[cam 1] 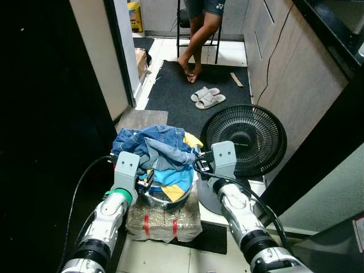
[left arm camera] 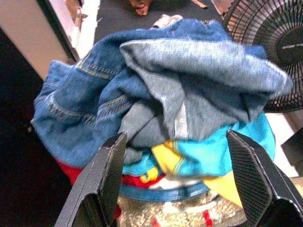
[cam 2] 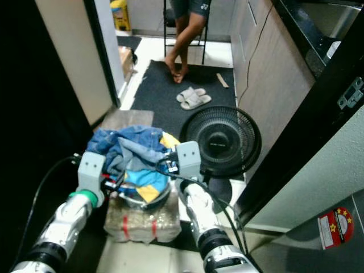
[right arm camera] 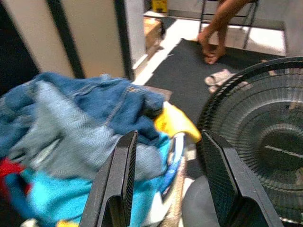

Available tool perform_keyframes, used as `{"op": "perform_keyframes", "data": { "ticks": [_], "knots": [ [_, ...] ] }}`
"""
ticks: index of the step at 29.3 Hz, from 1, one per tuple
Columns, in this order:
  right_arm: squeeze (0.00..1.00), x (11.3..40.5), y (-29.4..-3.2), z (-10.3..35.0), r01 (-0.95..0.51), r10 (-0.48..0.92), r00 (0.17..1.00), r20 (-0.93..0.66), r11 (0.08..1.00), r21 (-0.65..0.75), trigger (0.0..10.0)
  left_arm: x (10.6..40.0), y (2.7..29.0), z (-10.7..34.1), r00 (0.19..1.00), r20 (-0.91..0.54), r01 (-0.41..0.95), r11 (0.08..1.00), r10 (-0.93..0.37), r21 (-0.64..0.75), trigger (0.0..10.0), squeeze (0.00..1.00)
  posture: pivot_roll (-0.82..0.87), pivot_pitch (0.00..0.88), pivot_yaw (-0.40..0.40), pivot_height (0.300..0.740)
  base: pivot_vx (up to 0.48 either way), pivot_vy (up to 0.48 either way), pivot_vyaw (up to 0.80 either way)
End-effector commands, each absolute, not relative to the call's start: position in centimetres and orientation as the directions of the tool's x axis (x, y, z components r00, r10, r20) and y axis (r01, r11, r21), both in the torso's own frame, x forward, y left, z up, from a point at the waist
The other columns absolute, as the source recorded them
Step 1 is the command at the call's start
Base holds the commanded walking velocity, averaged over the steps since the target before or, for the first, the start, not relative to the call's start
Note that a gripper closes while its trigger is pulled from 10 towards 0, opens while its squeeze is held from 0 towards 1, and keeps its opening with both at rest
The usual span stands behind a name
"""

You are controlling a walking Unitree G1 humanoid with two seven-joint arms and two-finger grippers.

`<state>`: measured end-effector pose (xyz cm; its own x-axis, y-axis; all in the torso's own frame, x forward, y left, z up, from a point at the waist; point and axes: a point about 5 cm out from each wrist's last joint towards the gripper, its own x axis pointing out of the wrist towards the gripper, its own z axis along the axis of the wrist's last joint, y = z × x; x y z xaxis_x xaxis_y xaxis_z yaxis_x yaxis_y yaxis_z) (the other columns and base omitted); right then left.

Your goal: Clothes washing

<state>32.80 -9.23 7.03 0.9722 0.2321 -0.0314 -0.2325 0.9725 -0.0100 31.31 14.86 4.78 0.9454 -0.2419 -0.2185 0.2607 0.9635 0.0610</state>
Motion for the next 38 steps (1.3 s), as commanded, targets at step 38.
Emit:
{"op": "perform_keyframes", "data": {
  "ticks": [38],
  "knots": [
    [0.00, 33.00, -9.06, 7.37, -0.230, 0.230, 0.973, -0.017, 0.973, 0.009, 10.0, 31.63, 15.50, 4.84, 0.943, -0.241, 0.254, 0.965, -0.231, 0.070, 10.0, 0.00, 0.04, 0.019, 0.071, 0.740, 0.071, 0.000, 0.00]
  ]
}}
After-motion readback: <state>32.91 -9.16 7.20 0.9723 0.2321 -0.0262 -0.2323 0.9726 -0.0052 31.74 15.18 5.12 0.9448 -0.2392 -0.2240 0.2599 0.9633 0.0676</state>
